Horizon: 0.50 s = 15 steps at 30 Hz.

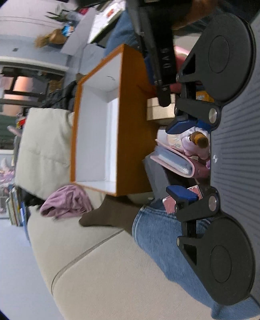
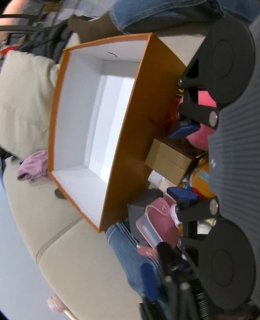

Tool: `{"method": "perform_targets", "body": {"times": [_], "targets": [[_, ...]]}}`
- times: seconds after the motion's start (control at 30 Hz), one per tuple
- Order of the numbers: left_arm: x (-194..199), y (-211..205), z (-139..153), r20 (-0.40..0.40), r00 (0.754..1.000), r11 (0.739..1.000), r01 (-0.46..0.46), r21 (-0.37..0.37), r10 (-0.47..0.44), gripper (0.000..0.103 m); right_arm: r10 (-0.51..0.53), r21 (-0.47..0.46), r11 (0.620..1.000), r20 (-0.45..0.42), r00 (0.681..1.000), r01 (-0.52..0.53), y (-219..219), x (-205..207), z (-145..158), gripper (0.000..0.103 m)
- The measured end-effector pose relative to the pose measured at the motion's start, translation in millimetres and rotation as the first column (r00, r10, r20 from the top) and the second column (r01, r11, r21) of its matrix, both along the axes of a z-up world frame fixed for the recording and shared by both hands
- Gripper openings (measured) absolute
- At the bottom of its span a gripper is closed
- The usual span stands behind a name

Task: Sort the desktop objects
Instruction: 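Grasp the pink card wallet with the left gripper and lift it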

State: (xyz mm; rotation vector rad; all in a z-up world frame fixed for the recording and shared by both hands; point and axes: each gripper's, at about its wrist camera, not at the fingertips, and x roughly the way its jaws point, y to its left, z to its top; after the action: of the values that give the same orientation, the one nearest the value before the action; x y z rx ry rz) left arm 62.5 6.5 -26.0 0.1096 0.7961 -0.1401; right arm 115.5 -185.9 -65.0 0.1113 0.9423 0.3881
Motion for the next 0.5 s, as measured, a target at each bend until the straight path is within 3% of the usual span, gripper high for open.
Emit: {"method": "perform_targets", "body": {"times": [0.2, 0.3, 0.37, 0.5], "targets": [[19, -5, -16, -0.054, 0.997, 0.997, 0.061, 0.049, -0.058, 0.065, -0.015, 0.031, 0.999, -0.094, 0.995, 0.018, 4, 25, -18, 0.057], [28, -5, -21, -0.082, 0.995, 0.995, 0.071, 0.064, -0.065, 0.054, -0.016, 0.039, 0.999, -0.145, 0.989, 0.022, 8, 36, -29, 0.059], [31, -6, -24, -0.097, 0.993, 0.995, 0.076, 0.060, -0.070, 0.042, -0.015, 0.040, 0.999, -0.162, 0.987, 0.022, 10, 40, -34, 0.062], [30, -4, -26, -0.110, 0.992, 0.997, 0.060, 0.053, -0.054, 0.034, 0.001, 0.038, 0.999, -0.155, 0.988, 0.005, 8, 39, -33, 0.061]]}}
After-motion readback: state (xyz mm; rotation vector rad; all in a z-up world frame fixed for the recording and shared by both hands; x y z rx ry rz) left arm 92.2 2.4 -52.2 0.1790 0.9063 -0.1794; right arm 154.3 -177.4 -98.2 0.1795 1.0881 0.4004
